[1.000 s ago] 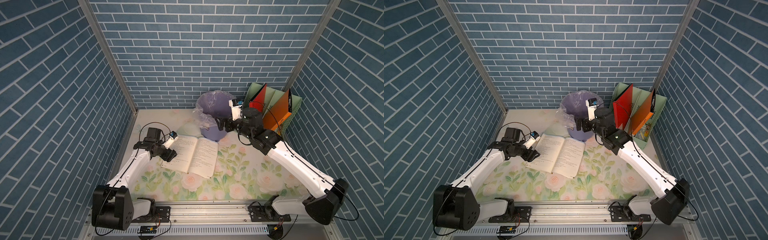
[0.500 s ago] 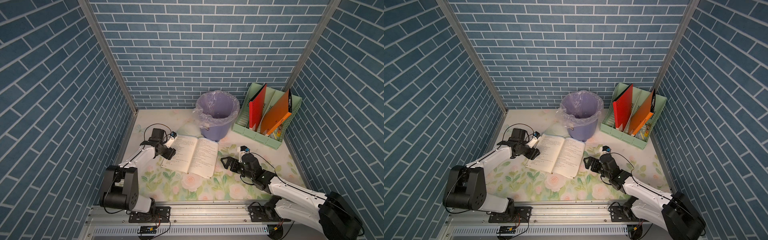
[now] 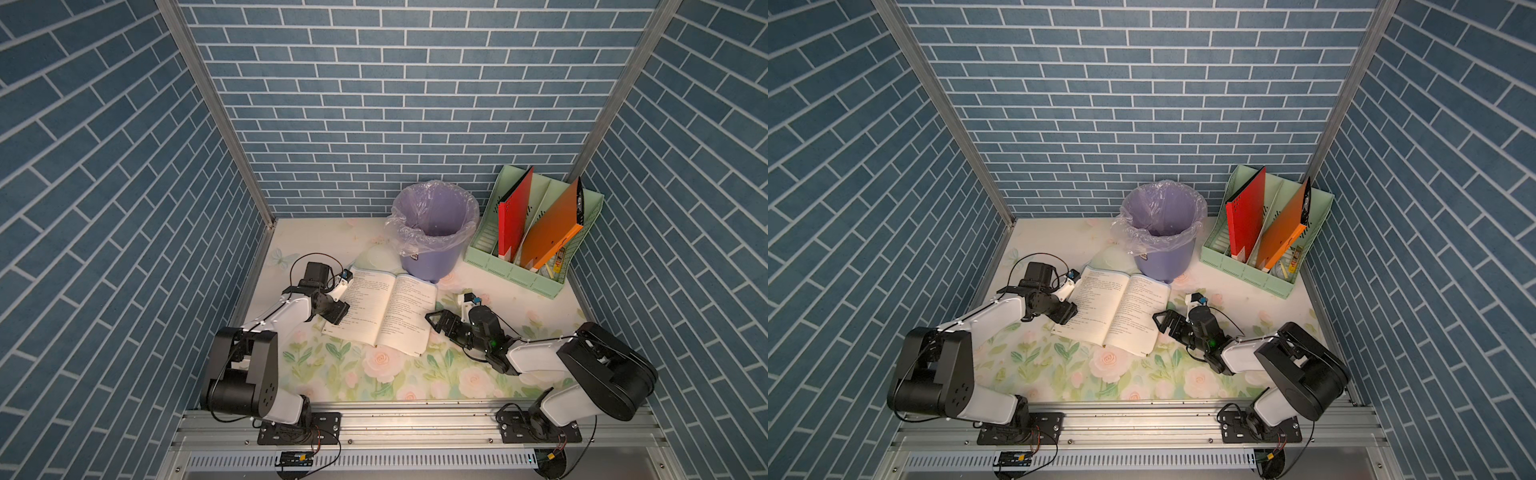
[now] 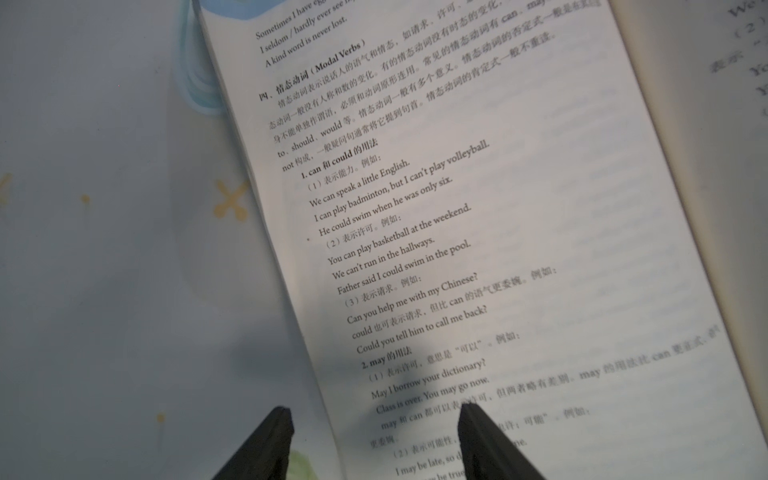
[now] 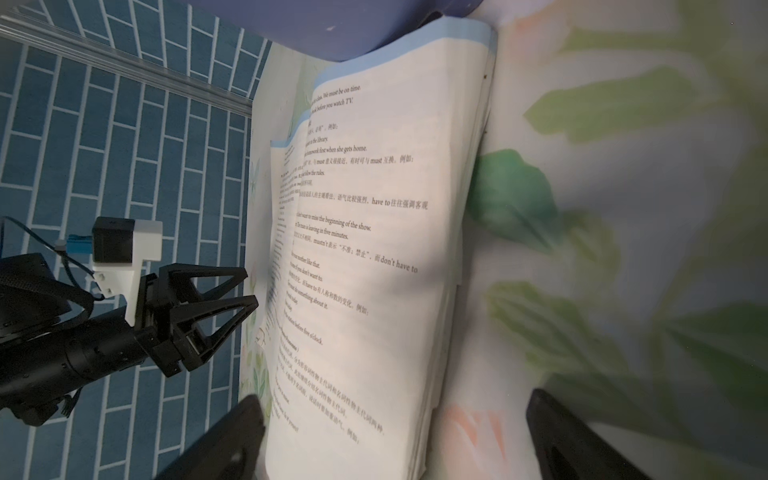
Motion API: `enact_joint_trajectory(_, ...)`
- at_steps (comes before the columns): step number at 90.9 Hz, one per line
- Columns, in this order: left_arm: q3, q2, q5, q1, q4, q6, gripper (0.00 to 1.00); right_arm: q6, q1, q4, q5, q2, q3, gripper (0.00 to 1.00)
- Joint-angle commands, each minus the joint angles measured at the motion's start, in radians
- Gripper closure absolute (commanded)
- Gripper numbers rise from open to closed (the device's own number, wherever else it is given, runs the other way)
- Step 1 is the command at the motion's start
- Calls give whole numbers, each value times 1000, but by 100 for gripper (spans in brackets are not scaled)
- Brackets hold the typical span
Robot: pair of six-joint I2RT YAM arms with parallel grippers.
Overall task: Peel off the used sticky note
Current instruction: Close the book at the center of the board.
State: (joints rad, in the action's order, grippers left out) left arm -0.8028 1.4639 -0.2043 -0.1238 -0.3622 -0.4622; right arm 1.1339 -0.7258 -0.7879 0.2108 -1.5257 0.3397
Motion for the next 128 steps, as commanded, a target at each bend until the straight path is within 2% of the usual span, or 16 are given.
enact_joint_trajectory(1,7,-32,-3,4,-24,-16,32,60,-4,-97,33,-75,29,1)
enact_joint_trajectory(26,-5,-80,-8,4,-65,-28,32,179,-55,-327,100,-301,108,3)
enact_joint_trajectory(35,-8,-95,-4,6,-80,-36,32,191,-82,-376,119,-299,136,8)
enact_joint_trajectory(44,-18,-110,-2,9,-96,-39,32,163,-120,-363,98,-219,147,17)
enact_joint_trajectory(56,-38,-133,-12,22,-119,-46,31,31,-192,-172,52,-100,232,22)
enact_joint_trajectory(64,-52,-148,-20,45,-131,-48,31,-64,-242,-49,37,-100,347,23)
enact_joint_trajectory(89,-139,-202,-64,204,-211,-102,31,-245,-343,240,69,-382,814,11)
enact_joint_trajectory(97,-182,-203,-69,245,-246,-120,31,-269,-353,300,83,-430,902,10)
enact_joint_trajectory(104,-211,-204,-74,254,-268,-127,31,-265,-348,307,57,-398,868,10)
enact_joint_trajectory(111,-212,-200,-119,246,-269,-111,31,-237,-332,289,-11,-325,761,9)
enact_joint_trajectory(120,-169,-159,-110,177,-224,-61,32,-156,-304,230,-96,-247,597,8)
enact_joint_trajectory(128,-118,-110,-91,105,-146,-15,33,-105,-288,222,-163,-229,523,9)
